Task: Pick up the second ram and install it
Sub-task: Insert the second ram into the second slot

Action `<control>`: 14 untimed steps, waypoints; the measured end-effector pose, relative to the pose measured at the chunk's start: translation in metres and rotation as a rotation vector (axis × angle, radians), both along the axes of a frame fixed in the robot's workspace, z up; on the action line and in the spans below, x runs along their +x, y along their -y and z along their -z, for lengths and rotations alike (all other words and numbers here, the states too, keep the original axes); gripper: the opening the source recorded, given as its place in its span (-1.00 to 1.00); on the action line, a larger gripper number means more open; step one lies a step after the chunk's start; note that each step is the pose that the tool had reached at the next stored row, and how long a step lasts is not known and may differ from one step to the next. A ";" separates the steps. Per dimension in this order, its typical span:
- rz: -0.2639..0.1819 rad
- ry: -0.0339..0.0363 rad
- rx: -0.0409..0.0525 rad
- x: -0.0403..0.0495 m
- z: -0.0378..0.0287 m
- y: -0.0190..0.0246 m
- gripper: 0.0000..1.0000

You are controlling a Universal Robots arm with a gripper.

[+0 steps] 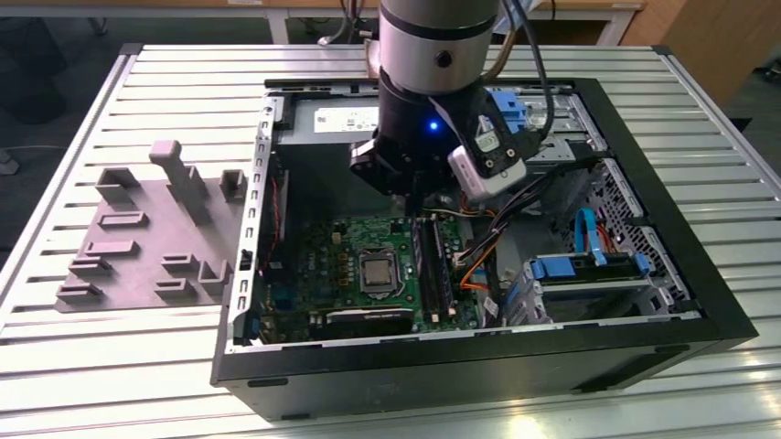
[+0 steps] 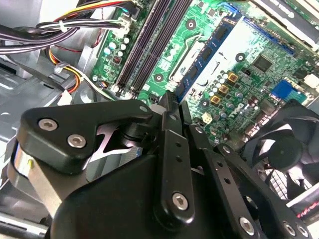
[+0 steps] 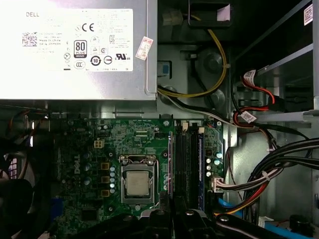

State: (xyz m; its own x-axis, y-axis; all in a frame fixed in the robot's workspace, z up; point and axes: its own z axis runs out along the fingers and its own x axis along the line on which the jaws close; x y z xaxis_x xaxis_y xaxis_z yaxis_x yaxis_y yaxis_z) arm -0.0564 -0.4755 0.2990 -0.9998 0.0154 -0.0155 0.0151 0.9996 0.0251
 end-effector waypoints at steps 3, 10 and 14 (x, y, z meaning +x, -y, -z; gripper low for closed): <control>0.000 0.0000 0.0001 0.0000 0.0056 0.0000 -0.72; 0.000 0.0000 0.0000 0.0001 0.0077 0.0000 -0.72; 0.000 0.0001 0.0004 0.0021 0.0080 0.0000 -0.72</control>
